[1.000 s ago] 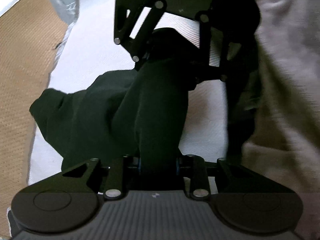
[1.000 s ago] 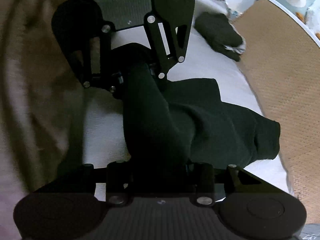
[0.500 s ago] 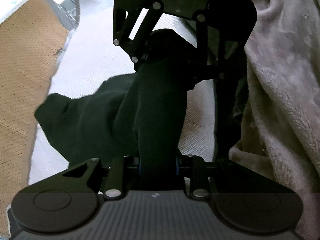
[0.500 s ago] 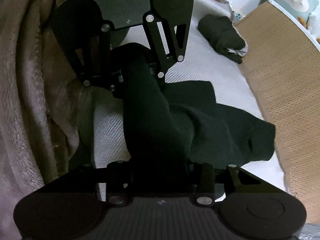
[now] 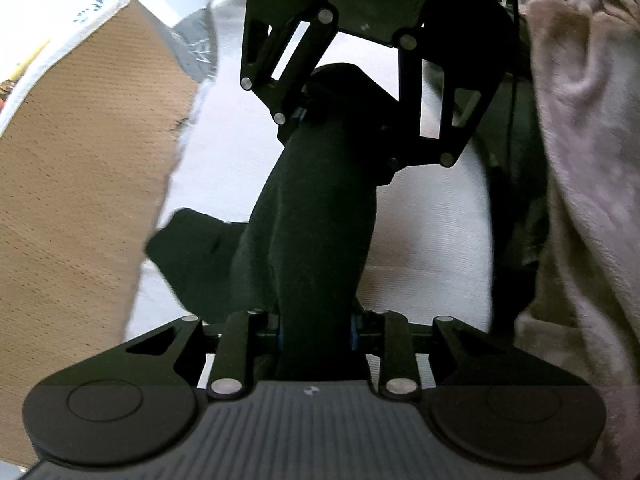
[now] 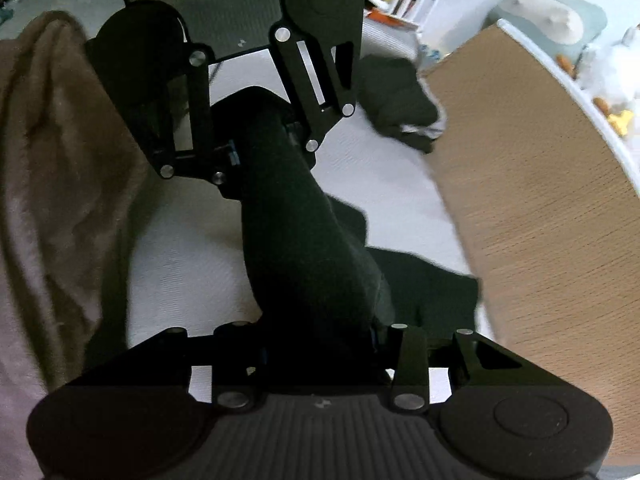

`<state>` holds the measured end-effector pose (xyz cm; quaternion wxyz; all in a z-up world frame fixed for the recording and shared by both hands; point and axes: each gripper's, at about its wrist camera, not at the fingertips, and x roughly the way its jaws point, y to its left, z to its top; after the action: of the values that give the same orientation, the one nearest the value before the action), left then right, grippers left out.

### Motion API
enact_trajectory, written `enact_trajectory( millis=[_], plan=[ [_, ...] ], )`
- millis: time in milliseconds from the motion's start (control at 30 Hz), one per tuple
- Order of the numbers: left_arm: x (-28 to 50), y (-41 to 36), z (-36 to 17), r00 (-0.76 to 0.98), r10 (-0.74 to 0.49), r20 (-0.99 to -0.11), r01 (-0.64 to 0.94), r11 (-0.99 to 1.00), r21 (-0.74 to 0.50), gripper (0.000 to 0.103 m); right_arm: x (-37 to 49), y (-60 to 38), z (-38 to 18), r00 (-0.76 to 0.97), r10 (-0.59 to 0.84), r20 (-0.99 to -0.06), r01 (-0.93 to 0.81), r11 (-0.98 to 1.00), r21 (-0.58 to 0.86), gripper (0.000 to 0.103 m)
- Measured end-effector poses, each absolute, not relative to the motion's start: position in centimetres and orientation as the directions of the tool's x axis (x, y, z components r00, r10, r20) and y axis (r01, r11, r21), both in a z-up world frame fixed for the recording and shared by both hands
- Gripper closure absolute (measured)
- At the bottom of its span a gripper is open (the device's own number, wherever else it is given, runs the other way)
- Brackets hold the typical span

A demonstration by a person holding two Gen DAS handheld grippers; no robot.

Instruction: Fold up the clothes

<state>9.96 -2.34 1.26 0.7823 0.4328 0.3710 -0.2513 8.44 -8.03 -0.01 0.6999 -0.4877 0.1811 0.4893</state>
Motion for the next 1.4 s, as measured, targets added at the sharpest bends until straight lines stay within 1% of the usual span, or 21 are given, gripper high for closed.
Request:
enact_trajectory(
  millis=[200,300,567,700,900,1067,1167,1200,1267,1300,1367,1400],
  plan=[
    [13.6,-1.6,3.3,0.615,-0.040,-0.788,0.693,0.504,0.515,0.074,12.2,-6.9,2.3,0.485,0.500,-0.718,-0.848,0.066,-0.526,0.060],
    [15.7,-1.0,3.9,0.597,-0.031,-0.801,0.701,0.504,0.504,0.073,14.5,-5.9,2.8,0.469,0.491,-0.734,-0.860,0.067,-0.506,0.059],
    [23.0,2.2,4.6,0.483,-0.104,-0.869,0.728,0.600,0.333,0.073,22.1,-3.9,3.6,0.363,0.457,-0.812,-0.924,0.062,-0.378,0.058],
    [26.9,3.5,3.8,0.459,-0.107,-0.882,0.714,0.635,0.294,0.071,26.0,-3.3,2.8,0.365,0.439,-0.821,-0.929,0.117,-0.351,0.057],
    [31.5,4.1,1.4,0.458,-0.055,-0.887,0.689,0.652,0.316,0.071,30.1,-2.5,-0.4,0.435,0.400,-0.807,-0.900,0.190,-0.391,0.057],
    [34.2,5.3,-0.8,0.445,-0.063,-0.893,0.669,0.686,0.285,0.068,33.4,-2.4,-2.7,0.418,0.389,-0.821,-0.906,0.245,-0.345,0.056],
    [35.9,6.2,-2.0,0.467,-0.057,-0.882,0.628,0.724,0.285,0.063,35.2,-2.4,-3.8,0.429,0.378,-0.820,-0.897,0.281,-0.340,0.054],
    [36.5,6.5,-2.4,0.480,-0.052,-0.876,0.611,0.736,0.291,0.060,35.9,-2.3,-4.3,0.433,0.378,-0.818,-0.895,0.291,-0.339,0.053],
    [37.2,7.1,-3.2,0.517,-0.048,-0.855,0.572,0.763,0.303,0.058,37.5,-2.0,-5.2,0.450,0.373,-0.812,-0.884,0.315,-0.345,0.048],
    [37.2,7.6,-3.4,0.533,-0.055,-0.844,0.557,0.774,0.301,0.058,37.9,-1.9,-5.5,0.474,0.368,-0.800,-0.871,0.333,-0.363,0.043],
    [37.1,8.6,-3.9,0.567,-0.085,-0.819,0.522,0.807,0.278,0.057,38.2,-1.8,-6.0,0.506,0.372,-0.778,-0.855,0.335,-0.396,0.038],
    [37.0,9.1,-4.2,0.575,-0.104,-0.812,0.511,0.821,0.256,0.057,38.5,-1.9,-6.2,0.512,0.379,-0.771,-0.852,0.340,-0.398,0.034]
  ],
)
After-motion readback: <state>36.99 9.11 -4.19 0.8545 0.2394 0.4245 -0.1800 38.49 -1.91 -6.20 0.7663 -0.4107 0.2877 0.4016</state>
